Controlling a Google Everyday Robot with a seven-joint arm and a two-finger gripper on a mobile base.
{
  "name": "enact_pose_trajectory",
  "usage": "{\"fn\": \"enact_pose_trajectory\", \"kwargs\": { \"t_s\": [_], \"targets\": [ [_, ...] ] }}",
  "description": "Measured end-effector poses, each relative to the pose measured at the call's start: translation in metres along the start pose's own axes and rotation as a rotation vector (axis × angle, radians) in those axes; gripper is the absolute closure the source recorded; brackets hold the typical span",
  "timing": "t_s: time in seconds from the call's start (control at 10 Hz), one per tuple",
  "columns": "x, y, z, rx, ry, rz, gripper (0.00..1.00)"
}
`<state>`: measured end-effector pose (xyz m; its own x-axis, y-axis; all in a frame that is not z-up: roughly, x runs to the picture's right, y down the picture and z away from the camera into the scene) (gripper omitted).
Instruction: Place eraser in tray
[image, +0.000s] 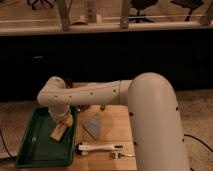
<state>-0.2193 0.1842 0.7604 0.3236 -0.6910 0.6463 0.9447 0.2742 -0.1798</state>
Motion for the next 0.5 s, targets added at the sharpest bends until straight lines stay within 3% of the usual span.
{"fn": "enact_pose_trajectory", "kwargs": {
  "t_s": [0.5],
  "targets": [
    [-0.0072, 0.003, 0.0025, -0.003, -0.028, -0.038, 0.99]
  ]
}}
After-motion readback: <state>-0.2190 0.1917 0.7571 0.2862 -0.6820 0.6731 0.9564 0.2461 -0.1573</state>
